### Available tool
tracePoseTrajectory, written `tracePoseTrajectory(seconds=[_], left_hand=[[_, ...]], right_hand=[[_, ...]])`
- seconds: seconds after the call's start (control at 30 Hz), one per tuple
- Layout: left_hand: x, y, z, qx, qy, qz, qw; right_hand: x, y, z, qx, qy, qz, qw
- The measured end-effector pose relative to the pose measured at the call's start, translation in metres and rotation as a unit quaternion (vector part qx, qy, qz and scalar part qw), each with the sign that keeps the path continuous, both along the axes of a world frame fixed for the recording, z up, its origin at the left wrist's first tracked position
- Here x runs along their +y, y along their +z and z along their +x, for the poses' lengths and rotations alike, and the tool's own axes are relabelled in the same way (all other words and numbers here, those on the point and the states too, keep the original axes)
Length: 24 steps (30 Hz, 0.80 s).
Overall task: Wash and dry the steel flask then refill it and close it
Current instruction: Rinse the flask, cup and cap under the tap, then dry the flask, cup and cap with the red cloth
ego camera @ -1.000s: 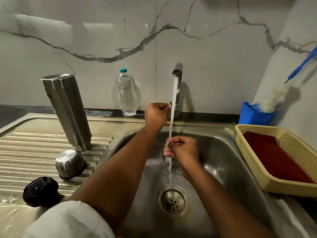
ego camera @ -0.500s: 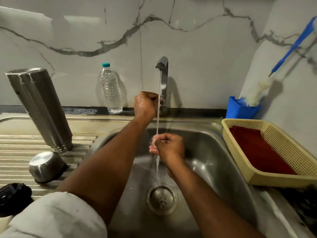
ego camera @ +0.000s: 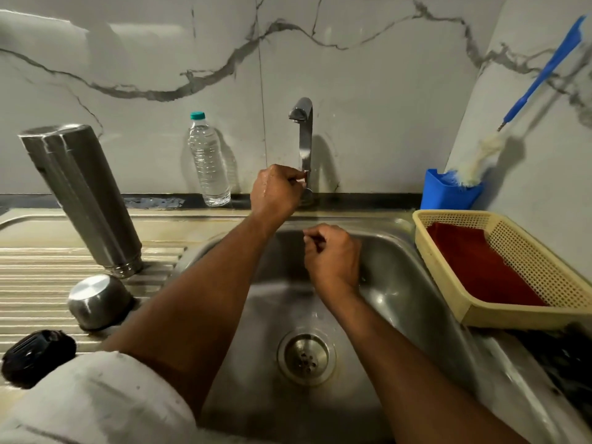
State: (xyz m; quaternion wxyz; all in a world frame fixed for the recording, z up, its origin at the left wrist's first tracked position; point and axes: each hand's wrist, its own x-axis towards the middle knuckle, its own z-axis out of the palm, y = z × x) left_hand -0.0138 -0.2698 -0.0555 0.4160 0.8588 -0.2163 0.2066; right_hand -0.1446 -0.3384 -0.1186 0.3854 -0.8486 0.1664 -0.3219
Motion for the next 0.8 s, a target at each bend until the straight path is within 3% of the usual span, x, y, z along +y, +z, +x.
tracePoseTrajectory(seconds=[0.13, 0.23, 0.37, 0.47, 0.63, 0.8], left_hand=[[0.030, -0.012, -0.026, -0.023, -0.032, 0.044, 0.998], [0.056, -0.028, -0.048, -0.003, -0.044, 0.111, 0.993], [0.080, -0.044, -0.077, 0.043, -0.025, 0.118, 0.992], [0.086, -0.057, -0.086, 0.088, -0.018, 0.125, 0.988], [0.090, -0.081, -0.083, 0.093, -0.026, 0.217, 0.971], [0.090, -0.087, -0.076, 0.106, -0.042, 0.208, 0.971]], right_hand=[[-0.004, -0.001, -0.004, 0.147, -0.011, -0.014, 0.989], [-0.005, 0.003, -0.006, 0.101, -0.042, -0.065, 0.992], [-0.006, -0.001, -0.009, 0.183, -0.006, -0.067, 0.981], [-0.006, 0.000, -0.009, 0.144, -0.019, -0.073, 0.987], [-0.004, -0.002, -0.007, 0.175, -0.004, -0.084, 0.981], [-0.004, 0.008, -0.011, 0.197, 0.001, -0.073, 0.978]])
